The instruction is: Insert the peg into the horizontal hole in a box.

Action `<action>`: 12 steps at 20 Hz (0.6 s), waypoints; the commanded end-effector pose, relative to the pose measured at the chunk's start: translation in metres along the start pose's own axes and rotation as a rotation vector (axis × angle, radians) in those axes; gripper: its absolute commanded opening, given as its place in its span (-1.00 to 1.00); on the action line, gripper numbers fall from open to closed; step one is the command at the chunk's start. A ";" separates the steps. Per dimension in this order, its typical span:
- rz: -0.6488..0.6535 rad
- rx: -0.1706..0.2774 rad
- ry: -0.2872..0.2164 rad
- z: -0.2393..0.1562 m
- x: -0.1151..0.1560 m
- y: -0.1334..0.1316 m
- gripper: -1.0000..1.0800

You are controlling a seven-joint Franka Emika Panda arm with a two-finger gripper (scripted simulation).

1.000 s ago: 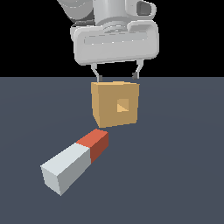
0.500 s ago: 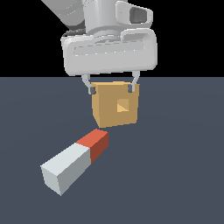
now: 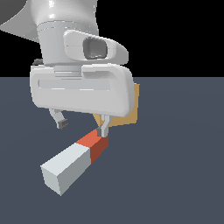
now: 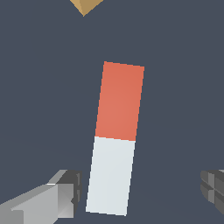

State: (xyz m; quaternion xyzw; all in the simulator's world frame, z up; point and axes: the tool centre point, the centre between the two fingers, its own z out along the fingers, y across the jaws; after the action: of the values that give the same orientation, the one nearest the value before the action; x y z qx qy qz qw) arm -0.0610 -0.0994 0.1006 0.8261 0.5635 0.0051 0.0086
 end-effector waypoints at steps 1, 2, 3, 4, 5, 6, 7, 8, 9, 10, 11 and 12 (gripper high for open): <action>0.055 0.008 -0.001 0.012 -0.015 -0.009 0.92; 0.071 0.011 -0.001 0.015 -0.020 -0.012 0.92; 0.085 0.013 -0.001 0.019 -0.023 -0.014 0.92; 0.097 0.015 -0.001 0.021 -0.026 -0.017 0.92; 0.106 0.017 -0.001 0.023 -0.029 -0.019 0.92; 0.113 0.018 -0.001 0.025 -0.031 -0.020 0.92; 0.119 0.019 -0.001 0.026 -0.032 -0.021 0.92; 0.122 0.020 -0.001 0.027 -0.033 -0.022 0.92; 0.123 0.020 -0.001 0.027 -0.033 -0.022 0.92; 0.117 0.020 -0.002 0.026 -0.032 -0.021 0.92; 0.117 0.020 -0.002 0.027 -0.032 -0.021 0.92; 0.117 0.020 -0.002 0.028 -0.032 -0.021 0.92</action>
State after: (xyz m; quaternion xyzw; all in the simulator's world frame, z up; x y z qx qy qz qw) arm -0.0919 -0.1222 0.0733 0.8578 0.5140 -0.0007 0.0006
